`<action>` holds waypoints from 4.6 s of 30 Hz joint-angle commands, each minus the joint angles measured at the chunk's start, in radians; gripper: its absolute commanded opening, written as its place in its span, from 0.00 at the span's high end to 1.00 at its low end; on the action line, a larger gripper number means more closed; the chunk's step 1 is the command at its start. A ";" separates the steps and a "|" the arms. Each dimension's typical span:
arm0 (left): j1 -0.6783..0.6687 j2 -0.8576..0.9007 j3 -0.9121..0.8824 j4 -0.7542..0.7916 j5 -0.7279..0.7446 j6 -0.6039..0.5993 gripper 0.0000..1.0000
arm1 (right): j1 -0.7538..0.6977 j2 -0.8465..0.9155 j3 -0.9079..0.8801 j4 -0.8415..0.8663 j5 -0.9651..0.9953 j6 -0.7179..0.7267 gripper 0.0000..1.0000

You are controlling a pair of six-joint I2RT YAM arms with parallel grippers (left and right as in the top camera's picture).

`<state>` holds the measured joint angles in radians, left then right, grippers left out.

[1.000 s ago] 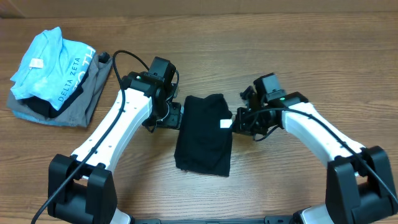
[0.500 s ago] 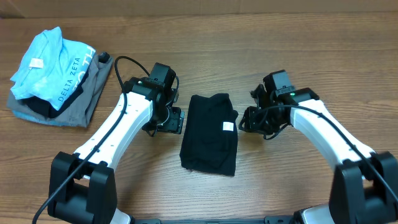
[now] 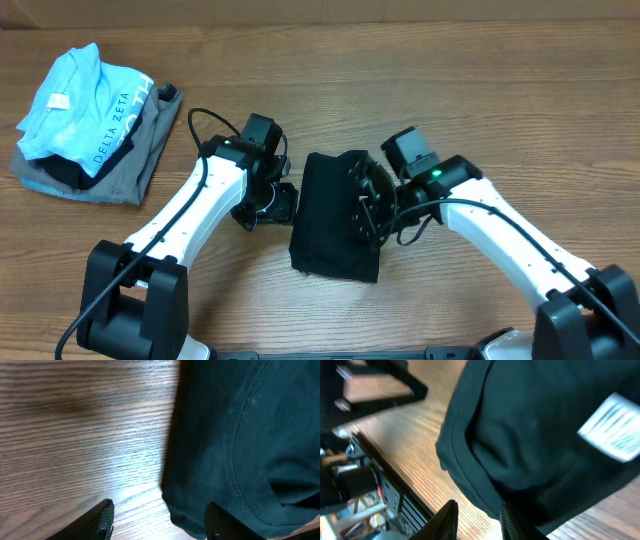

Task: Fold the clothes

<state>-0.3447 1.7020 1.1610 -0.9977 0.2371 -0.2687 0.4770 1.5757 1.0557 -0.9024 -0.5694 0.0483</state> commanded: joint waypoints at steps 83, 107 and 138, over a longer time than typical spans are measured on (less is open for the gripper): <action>-0.081 0.006 -0.009 0.393 0.228 0.175 0.71 | -0.095 0.002 0.128 -0.298 0.471 0.389 0.75; -0.192 0.228 -0.004 0.474 0.156 0.186 0.79 | -0.047 0.003 -0.187 0.047 0.048 0.529 0.80; -0.179 0.183 0.300 0.168 0.165 0.187 0.57 | -0.100 -0.050 -0.217 0.038 -0.002 0.542 0.44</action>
<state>-0.5301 1.9099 1.3720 -0.7837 0.4282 -0.1001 0.3710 1.5322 0.8738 -0.8982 -0.5972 0.5213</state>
